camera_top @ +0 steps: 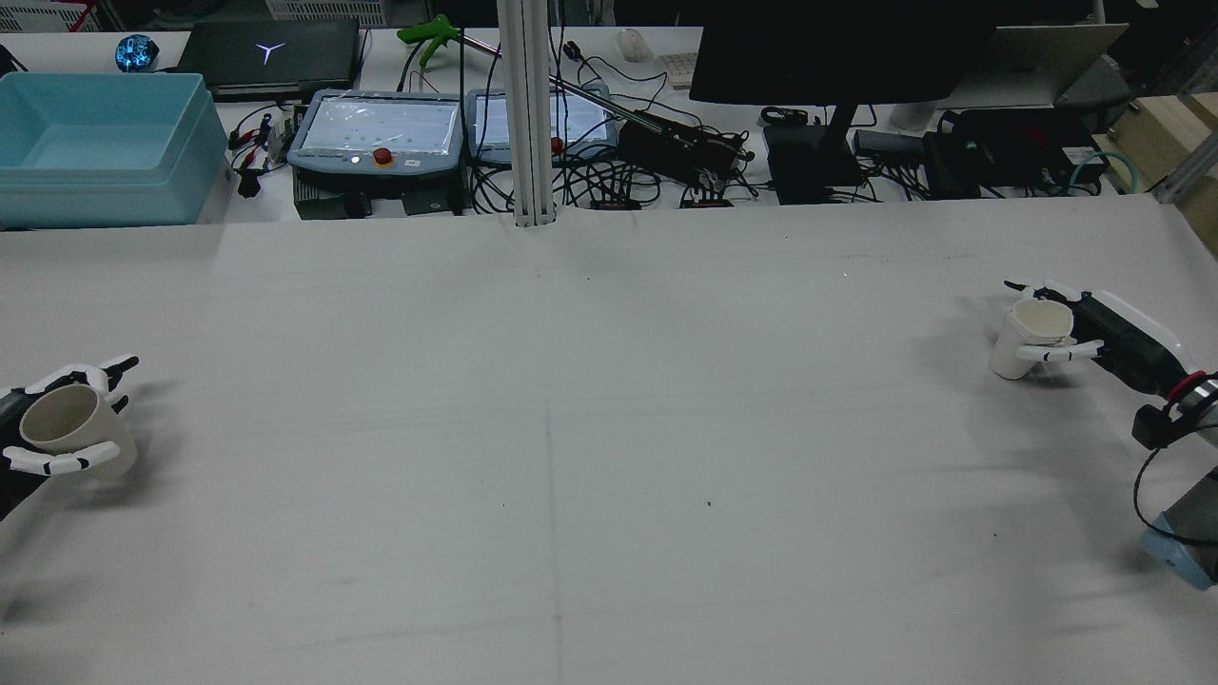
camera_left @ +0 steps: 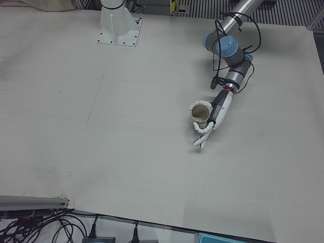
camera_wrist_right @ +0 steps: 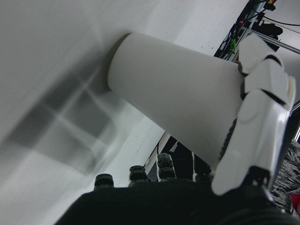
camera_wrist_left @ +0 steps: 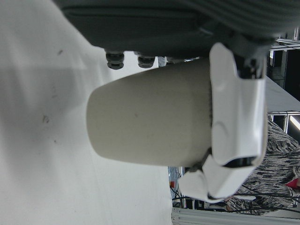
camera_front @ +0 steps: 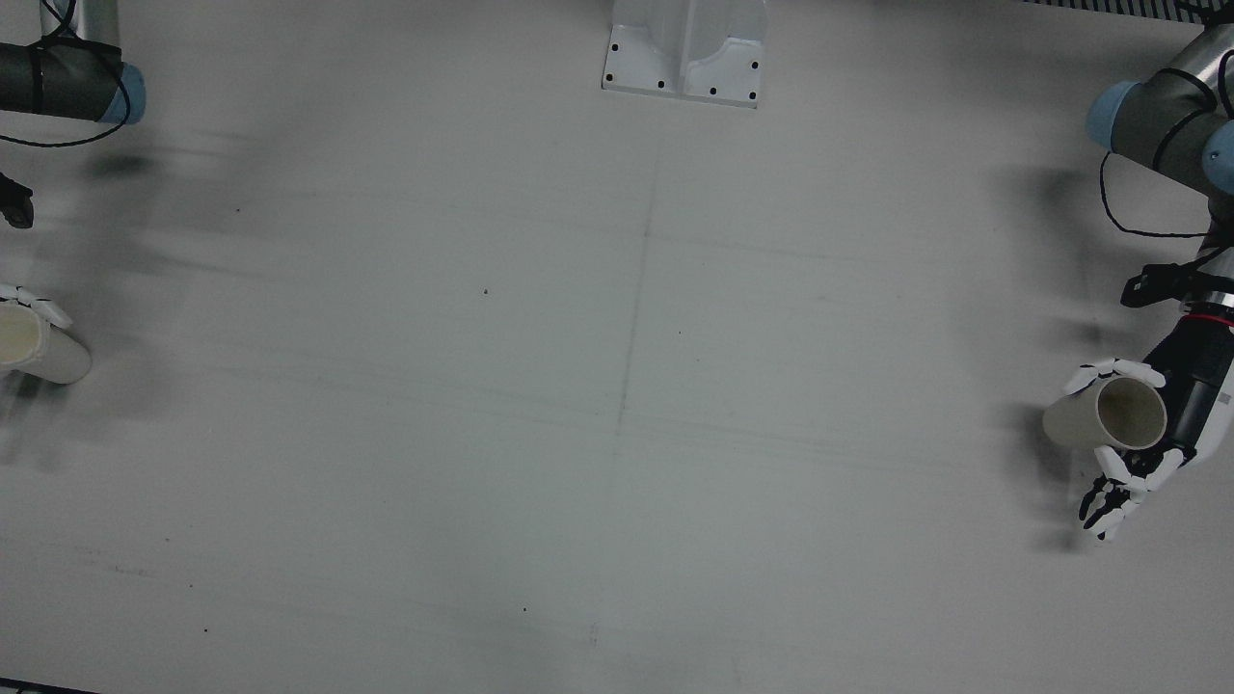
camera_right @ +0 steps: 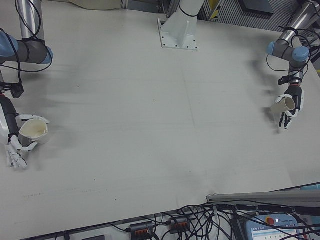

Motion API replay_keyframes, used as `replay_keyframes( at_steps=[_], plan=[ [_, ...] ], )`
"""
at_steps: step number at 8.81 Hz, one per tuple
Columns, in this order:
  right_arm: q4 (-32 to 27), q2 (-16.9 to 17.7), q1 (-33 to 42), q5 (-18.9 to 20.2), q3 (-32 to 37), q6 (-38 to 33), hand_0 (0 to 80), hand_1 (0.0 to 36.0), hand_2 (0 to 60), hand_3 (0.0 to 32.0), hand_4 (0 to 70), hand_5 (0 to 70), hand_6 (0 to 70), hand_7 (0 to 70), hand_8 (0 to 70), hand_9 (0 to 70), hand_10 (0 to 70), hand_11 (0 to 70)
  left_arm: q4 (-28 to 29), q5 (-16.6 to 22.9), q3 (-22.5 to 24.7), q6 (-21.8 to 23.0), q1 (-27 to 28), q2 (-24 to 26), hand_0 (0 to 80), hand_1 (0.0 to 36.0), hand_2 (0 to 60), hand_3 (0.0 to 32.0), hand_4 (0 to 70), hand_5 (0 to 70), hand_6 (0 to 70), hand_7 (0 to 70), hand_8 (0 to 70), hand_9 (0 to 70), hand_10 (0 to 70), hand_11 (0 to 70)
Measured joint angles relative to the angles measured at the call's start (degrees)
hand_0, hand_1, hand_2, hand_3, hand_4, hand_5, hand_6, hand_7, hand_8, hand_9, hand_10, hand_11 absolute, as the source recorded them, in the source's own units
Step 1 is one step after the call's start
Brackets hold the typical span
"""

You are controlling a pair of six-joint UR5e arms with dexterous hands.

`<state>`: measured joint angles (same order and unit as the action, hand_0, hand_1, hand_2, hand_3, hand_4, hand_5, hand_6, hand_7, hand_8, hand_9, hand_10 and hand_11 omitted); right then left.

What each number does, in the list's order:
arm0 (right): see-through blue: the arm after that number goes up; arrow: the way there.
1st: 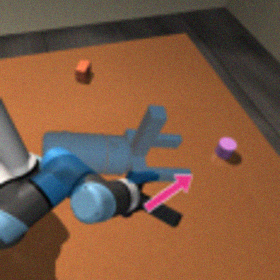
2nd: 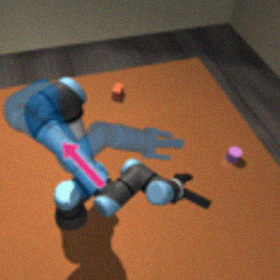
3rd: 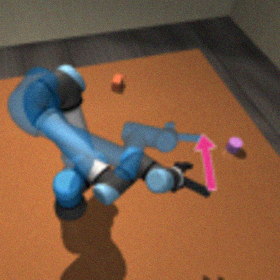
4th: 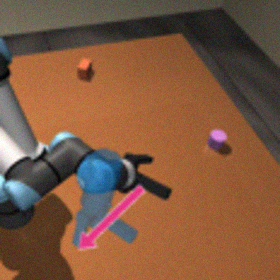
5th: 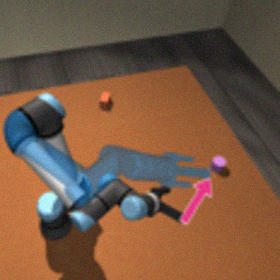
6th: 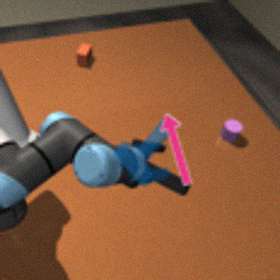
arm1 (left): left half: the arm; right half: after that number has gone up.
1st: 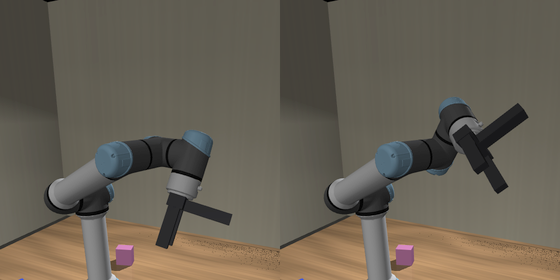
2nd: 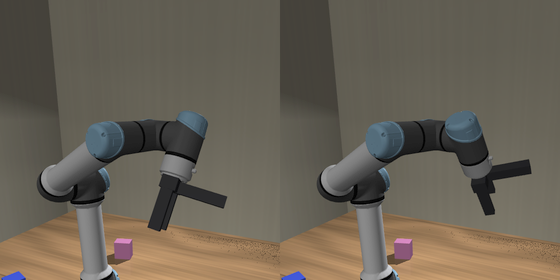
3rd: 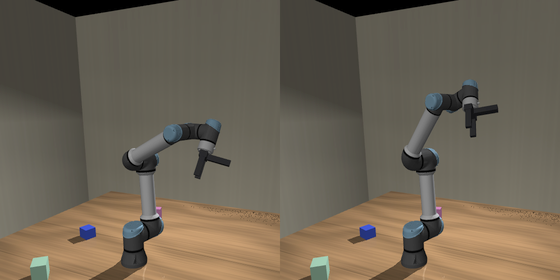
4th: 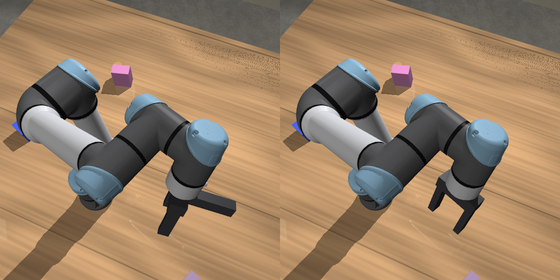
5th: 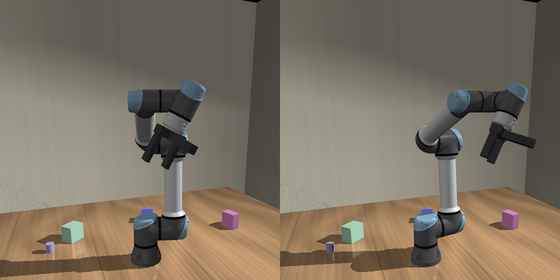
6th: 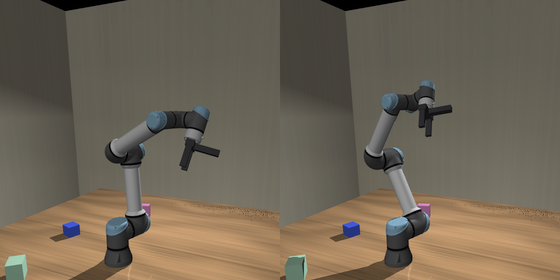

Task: Pour water
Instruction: 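Lift the white cup with the right hand and raise the beige cup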

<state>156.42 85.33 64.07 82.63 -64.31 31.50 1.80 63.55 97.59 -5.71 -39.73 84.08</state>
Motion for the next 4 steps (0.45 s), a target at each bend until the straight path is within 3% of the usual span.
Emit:
replay_keyframes(
  at_steps=[1,2,3,4],
  plan=[
    [1.57,0.38,-0.08,-1.14,-2.05,0.87,67.1,36.0,60.0,0.0,27.4,70.0,29.0,41.1,21.1,29.5,15.4,25.1,0.03,0.0,-0.01,0.0,0.0,-0.02,61.6,32.2,48.4,0.0,41.8,70.0,7.1,15.5,3.2,2.7,2.3,5.5],
    [4.19,0.51,-0.25,-1.7,-3.98,1.85,79.7,36.0,60.0,0.0,27.5,70.0,35.2,46.5,27.3,37.3,23.2,36.9,0.04,0.0,-0.06,0.0,0.0,-0.03,61.6,32.2,48.2,0.0,42.0,70.0,7.3,15.7,3.3,2.8,2.4,5.7],
    [6.57,0.53,-0.42,-1.95,-5.58,2.64,80.0,36.0,60.0,0.0,25.0,70.0,35.9,46.8,29.3,39.7,26.4,41.5,0.04,0.0,-0.08,-0.03,0.01,-0.05,62.1,32.4,48.4,0.0,42.3,70.0,7.5,15.9,3.4,2.9,2.4,5.7],
    [8.02,0.61,-0.44,-2.05,-6.83,3.01,80.0,36.0,60.0,0.0,23.0,70.0,34.5,44.4,28.1,37.8,25.3,40.3,-0.01,0.0,-0.01,-0.05,0.04,-0.03,64.1,33.7,48.6,0.0,43.4,70.0,8.1,16.7,3.4,2.9,2.4,5.7]
  ],
)
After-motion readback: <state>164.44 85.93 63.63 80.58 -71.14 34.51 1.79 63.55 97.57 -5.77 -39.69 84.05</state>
